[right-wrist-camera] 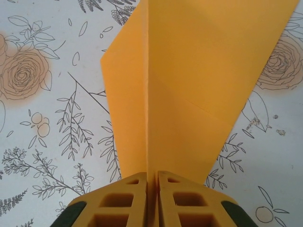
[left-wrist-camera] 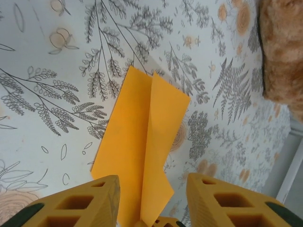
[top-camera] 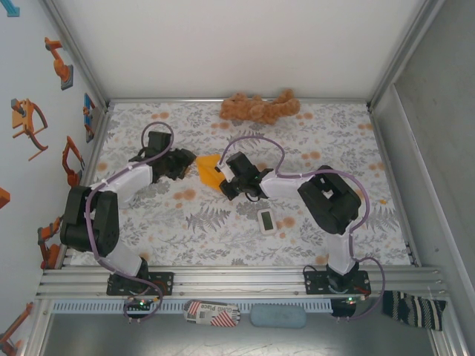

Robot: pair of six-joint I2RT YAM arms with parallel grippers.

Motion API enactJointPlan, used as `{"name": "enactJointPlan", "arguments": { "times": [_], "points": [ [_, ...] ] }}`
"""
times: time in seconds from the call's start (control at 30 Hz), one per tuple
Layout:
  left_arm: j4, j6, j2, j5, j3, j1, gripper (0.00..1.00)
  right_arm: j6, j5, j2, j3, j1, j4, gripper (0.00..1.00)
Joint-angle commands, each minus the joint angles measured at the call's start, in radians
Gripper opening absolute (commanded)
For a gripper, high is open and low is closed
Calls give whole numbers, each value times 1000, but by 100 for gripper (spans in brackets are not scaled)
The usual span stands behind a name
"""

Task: Fold a paper plane with a square sheet of paper (pick it up from the middle)
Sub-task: Fourth fold the wing at the center of the table.

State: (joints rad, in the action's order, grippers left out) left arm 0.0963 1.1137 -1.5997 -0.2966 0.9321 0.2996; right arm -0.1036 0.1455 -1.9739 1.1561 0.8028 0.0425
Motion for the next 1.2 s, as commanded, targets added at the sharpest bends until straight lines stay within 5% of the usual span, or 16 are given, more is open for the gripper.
{"name": "enactJointPlan", "arguments": {
  "times": [0.0, 0.53, 1.17],
  "points": [
    [-140, 16, -32, -121, -75, 10, 36, -4, 26, 18, -17, 4, 30, 12],
    [-514, 85, -98, -198, -241, 28, 27, -143, 256, 21, -93, -89, 189, 7],
    [-609, -32, -123, -190, -265, 84, 43, -200, 341, -21, -75, -120, 196, 7]
  ]
}}
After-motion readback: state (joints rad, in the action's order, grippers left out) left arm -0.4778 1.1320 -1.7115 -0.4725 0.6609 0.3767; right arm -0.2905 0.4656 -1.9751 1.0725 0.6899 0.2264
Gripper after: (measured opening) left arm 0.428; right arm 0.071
